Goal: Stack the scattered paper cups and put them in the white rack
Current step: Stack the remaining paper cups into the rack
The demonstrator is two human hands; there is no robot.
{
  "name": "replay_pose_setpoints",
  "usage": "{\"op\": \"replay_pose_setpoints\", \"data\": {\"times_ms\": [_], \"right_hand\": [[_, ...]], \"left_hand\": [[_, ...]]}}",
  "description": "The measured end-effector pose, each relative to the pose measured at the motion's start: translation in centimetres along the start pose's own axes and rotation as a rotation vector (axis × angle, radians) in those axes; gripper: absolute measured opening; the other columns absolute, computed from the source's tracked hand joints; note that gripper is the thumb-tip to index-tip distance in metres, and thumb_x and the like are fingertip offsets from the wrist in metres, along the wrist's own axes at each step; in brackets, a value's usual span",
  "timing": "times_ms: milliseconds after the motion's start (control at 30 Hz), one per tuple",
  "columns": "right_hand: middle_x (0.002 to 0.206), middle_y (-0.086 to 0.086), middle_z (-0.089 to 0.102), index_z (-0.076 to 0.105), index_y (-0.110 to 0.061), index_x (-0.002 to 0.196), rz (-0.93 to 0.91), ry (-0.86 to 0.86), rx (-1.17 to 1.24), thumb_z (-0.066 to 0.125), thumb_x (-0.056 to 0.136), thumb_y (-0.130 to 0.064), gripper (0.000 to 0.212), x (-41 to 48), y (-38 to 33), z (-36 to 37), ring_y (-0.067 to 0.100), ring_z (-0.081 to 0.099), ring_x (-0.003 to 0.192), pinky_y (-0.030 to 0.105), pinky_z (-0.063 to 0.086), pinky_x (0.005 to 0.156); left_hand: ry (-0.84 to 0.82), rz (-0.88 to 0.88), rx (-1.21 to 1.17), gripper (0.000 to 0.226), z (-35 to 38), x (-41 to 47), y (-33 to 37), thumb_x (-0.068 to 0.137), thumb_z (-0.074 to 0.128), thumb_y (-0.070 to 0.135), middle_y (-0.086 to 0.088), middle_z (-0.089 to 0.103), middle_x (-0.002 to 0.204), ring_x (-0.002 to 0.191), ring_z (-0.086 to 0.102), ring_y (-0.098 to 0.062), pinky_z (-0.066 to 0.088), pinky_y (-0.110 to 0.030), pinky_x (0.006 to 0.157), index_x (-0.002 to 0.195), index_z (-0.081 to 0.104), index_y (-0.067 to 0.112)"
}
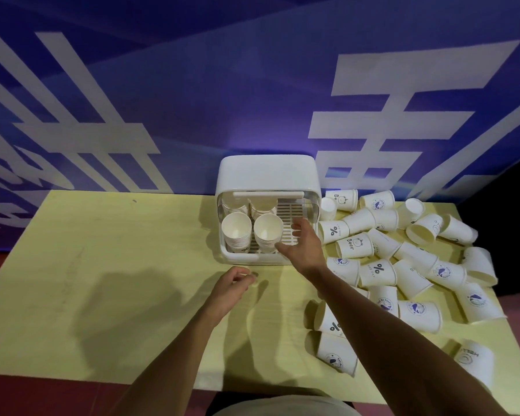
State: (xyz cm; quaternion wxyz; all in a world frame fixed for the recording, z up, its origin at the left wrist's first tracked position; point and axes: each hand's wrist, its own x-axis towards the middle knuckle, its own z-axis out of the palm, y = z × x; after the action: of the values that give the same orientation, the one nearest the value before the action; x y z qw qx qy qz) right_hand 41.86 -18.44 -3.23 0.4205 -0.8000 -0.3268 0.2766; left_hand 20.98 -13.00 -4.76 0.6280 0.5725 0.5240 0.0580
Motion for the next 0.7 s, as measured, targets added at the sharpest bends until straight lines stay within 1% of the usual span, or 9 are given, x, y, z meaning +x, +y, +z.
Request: {"op": "replay_pose_setpoints", "data": {"times_ms": [67, 133, 167, 267, 400, 467, 533, 600, 700], "right_hand": [[0.126, -0.005, 0.059, 0.048, -0.018, 0.135, 0.013, 0.012, 0.003, 0.085, 0.072, -0.03, 0.073, -0.7, 0.7, -0.8, 0.013, 0.057, 0.111, 0.026, 0.048, 0.091], [0.12, -0.008, 0.06, 0.05, -0.02, 0.131, 0.028, 0.024, 0.013, 0.084, 0.073, -0.03, 0.068, -1.4, 1.6, -1.9, 0.011, 0.058, 0.106, 0.019, 0.046, 0.084], [0.121, -0.008, 0.06, 0.051, -0.019, 0.131, 0.043, 0.032, 0.017, 0.084, 0.074, -0.031, 0.067, -1.7, 2.1, -2.4, 0.01, 0.058, 0.106, 0.019, 0.046, 0.083], [0.125, -0.002, 0.06, 0.051, -0.017, 0.133, 0.102, 0.053, 0.018, 0.083, 0.075, -0.031, 0.069, -2.5, 3.5, -4.4, 0.014, 0.057, 0.11, 0.029, 0.049, 0.087], [0.125, 0.001, 0.06, 0.052, -0.016, 0.134, 0.151, 0.072, -0.018, 0.083, 0.075, -0.034, 0.069, -3.6, 5.2, -6.9, 0.018, 0.057, 0.113, 0.04, 0.052, 0.095], [0.125, 0.003, 0.06, 0.052, -0.014, 0.133, 0.151, 0.074, -0.037, 0.082, 0.076, -0.032, 0.067, -4.3, 6.1, -8.0, 0.02, 0.057, 0.112, 0.041, 0.051, 0.095], [0.124, 0.003, 0.058, 0.052, -0.014, 0.133, 0.138, 0.069, -0.077, 0.081, 0.077, -0.03, 0.065, -5.1, 7.0, -8.8, 0.021, 0.056, 0.111, 0.038, 0.049, 0.094], [0.125, 0.002, 0.057, 0.051, -0.016, 0.134, 0.144, 0.059, -0.113, 0.081, 0.078, -0.03, 0.065, -5.9, 7.7, -9.5, 0.019, 0.056, 0.11, 0.038, 0.049, 0.093], [0.126, 0.001, 0.057, 0.051, -0.018, 0.135, 0.154, 0.025, -0.175, 0.08, 0.078, -0.029, 0.065, -6.9, 8.7, -10.4, 0.02, 0.057, 0.111, 0.038, 0.05, 0.094]], "left_hand": [[-0.011, 0.01, 0.019, 0.04, 0.8, 0.1, 0.4, 0.067, 0.067, 0.052, 0.007, 0.07, 0.106, 0.097, 0.067, -0.011, 0.048, -0.027, 0.078, 0.101, 0.065, 0.031], [-0.031, 0.015, 0.036, 0.042, 1.8, 0.3, 0.9, 0.065, 0.066, 0.053, 0.006, 0.069, 0.107, 0.096, 0.067, -0.011, 0.048, -0.028, 0.079, 0.102, 0.065, 0.032], [-0.045, 0.017, 0.05, 0.043, 2.3, 0.4, 1.1, 0.066, 0.066, 0.053, 0.005, 0.069, 0.107, 0.097, 0.067, -0.011, 0.047, -0.028, 0.079, 0.103, 0.065, 0.031], [-0.098, 0.027, 0.102, 0.043, 4.3, 0.7, 1.7, 0.067, 0.066, 0.052, 0.006, 0.067, 0.109, 0.1, 0.065, -0.009, 0.047, -0.028, 0.08, 0.106, 0.064, 0.033], [-0.194, 0.045, 0.198, 0.029, 7.3, 1.1, 2.2, 0.078, 0.074, 0.043, 0.006, 0.066, 0.11, 0.099, 0.064, -0.007, 0.046, -0.025, 0.077, 0.104, 0.062, 0.035], [-0.253, 0.048, 0.249, 0.031, 8.5, 1.0, 2.2, 0.076, 0.078, 0.043, 0.009, 0.066, 0.107, 0.096, 0.064, -0.004, 0.045, -0.023, 0.075, 0.101, 0.062, 0.038], [-0.305, 0.049, 0.291, 0.04, 9.6, 0.8, 2.2, 0.066, 0.079, 0.053, 0.011, 0.065, 0.106, 0.095, 0.063, 0.0, 0.044, -0.02, 0.074, 0.099, 0.06, 0.041], [-0.333, 0.043, 0.333, 0.048, 10.7, 0.7, 2.0, 0.057, 0.076, 0.06, 0.011, 0.065, 0.107, 0.096, 0.062, 0.001, 0.043, -0.019, 0.073, 0.099, 0.058, 0.042], [-0.368, 0.024, 0.393, 0.048, 12.3, 0.9, 1.8, 0.068, 0.078, 0.053, 0.007, 0.062, 0.115, 0.101, 0.061, -0.003, 0.045, -0.02, 0.077, 0.109, 0.057, 0.038]]}}
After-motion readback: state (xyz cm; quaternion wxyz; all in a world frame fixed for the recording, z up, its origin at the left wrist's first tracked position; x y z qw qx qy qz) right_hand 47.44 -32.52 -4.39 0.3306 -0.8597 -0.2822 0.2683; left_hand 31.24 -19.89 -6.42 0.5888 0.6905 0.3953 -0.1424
